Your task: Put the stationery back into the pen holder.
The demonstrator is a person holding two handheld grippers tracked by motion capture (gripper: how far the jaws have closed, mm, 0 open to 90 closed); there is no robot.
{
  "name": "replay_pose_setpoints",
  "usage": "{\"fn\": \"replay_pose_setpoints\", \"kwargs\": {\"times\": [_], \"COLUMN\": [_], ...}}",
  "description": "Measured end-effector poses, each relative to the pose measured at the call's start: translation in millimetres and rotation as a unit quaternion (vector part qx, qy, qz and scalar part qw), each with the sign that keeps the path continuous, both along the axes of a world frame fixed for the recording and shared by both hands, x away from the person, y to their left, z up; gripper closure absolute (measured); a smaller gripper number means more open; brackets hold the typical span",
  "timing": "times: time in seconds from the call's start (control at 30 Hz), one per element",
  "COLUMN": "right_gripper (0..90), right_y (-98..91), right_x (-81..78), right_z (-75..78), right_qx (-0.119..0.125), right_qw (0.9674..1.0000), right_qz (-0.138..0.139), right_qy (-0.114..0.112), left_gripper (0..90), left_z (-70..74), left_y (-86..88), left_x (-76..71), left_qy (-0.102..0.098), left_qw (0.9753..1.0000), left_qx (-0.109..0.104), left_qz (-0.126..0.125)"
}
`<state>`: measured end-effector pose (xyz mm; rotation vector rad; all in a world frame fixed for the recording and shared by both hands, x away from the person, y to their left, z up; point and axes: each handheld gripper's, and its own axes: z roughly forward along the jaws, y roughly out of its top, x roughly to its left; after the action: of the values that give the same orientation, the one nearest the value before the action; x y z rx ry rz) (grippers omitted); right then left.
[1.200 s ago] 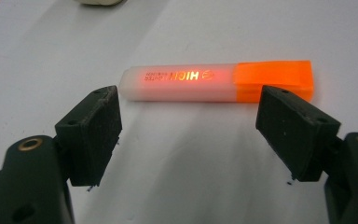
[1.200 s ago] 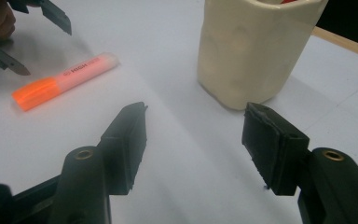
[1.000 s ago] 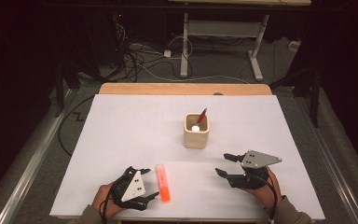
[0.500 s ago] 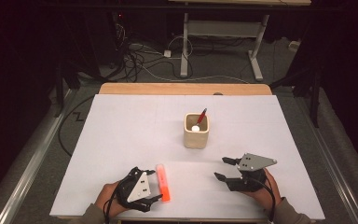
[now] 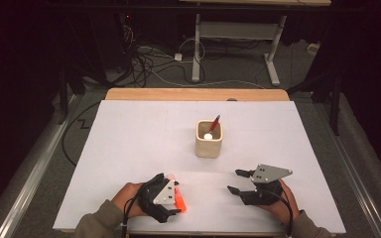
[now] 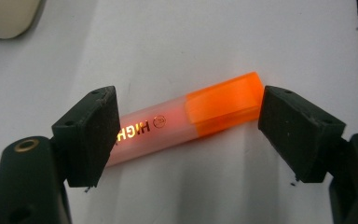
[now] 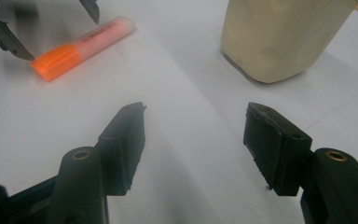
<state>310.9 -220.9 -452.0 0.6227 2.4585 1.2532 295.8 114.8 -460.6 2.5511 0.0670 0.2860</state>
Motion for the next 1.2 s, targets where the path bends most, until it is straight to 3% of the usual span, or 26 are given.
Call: {"fn": "replay_pose_setpoints", "kwargs": {"times": [0.1,0.13,0.17,0.27,0.33,0.37,0.47,0.5,0.57,0.63,0.7,0.8,0.9,0.93,1.0,1.03,1.1,1.17,1.2], "right_gripper": [38.8,38.8,38.8,38.8,38.8,38.8,39.0,39.0,39.3,39.6,39.7,39.9,40.0,40.1,40.3,40.4,40.4,40.7,40.8], "right_y": [1.6,2.1,2.4,3.2,3.8,4.0,3.7,3.5,2.7,2.4,2.6,2.4,1.5,1.3,1.0,1.1,1.5,1.5,1.4], "right_x": [-0.5,-0.3,-0.2,0.5,0.4,0.5,0.8,0.9,1.0,1.0,0.7,0.1,0.5,0.5,0.7,0.3,0.1,0.1,0.5], "right_z": [-0.4,-0.7,-1.0,-1.8,-2.2,-2.4,-2.6,-2.7,-2.6,-2.6,-2.2,-1.5,-1.4,-1.3,-1.1,-0.9,-0.9,-1.0,-1.1], "right_qx": [-0.003,-0.004,-0.004,-0.007,-0.007,-0.007,-0.007,-0.006,-0.006,-0.004,-0.005,-0.005,-0.003,-0.003,-0.002,-0.002,-0.004,-0.004,-0.004], "right_qw": [1.0,1.0,1.0,0.9999,0.9999,0.9999,0.9999,0.9999,0.9999,0.9999,0.9999,0.9998,0.9998,0.9998,0.9998,0.9998,0.9997,0.9997,0.9997], "right_qz": [0.004,0.007,0.006,0.007,0.008,0.009,0.009,0.009,0.01,0.011,0.014,0.02,0.019,0.019,0.019,0.019,0.022,0.022,0.024], "right_qy": [0.002,0.002,0.002,0.005,0.005,0.005,0.006,0.007,0.007,0.01,0.007,0.008,0.009,0.009,0.009,0.011,0.01,0.011,0.01], "left_gripper": [20.6,20.8,20.3,18.8,22.2,23.9,31.8,34.3,38.5,42.9,49.5,55.2,52.2,44.1,35.6,36.4,38.1,42.9,45.4], "left_z": [1.6,1.6,3.1,6.6,9.2,9.8,12.7,13.4,14.8,16.6,17.1,18.0,18.7,17.7,17.1,17.1,16.4,17.3,16.9], "left_y": [-4.3,-4.3,-8.3,-17.5,-25.6,-30.5,-42.0,-45.3,-50.3,-53.0,-54.4,-54.4,-55.1,-54.9,-52.2,-52.2,-45.6,-41.9,-40.3], "left_x": [2.8,2.8,7.2,15.2,21.4,24.6,32.1,35.0,38.5,42.5,46.1,48.6,45.3,45.6,48.8,48.8,51.2,52.8,53.3], "left_qy": [0.003,0.003,0.01,0.022,0.033,0.04,0.072,0.078,0.087,0.085,0.087,0.089,0.081,0.079,0.087,0.087,0.097,0.096,0.1], "left_qw": [0.9989,0.9989,0.9975,0.9943,0.9891,0.9853,0.9725,0.9671,0.9591,0.9544,0.953,0.9542,0.955,0.9554,0.9591,0.9591,0.9639,0.9645,0.9663], "left_qx": [0.038,0.038,0.057,0.076,0.103,0.121,0.158,0.17,0.188,0.199,0.201,0.2,0.212,0.219,0.217,0.217,0.2,0.197,0.19], "left_qz": [-0.026,-0.026,-0.04,-0.071,-0.1,-0.115,-0.156,-0.173,-0.193,-0.206,-0.209,-0.204,-0.191,-0.182,-0.16,-0.16,-0.146,-0.147,-0.142]}}
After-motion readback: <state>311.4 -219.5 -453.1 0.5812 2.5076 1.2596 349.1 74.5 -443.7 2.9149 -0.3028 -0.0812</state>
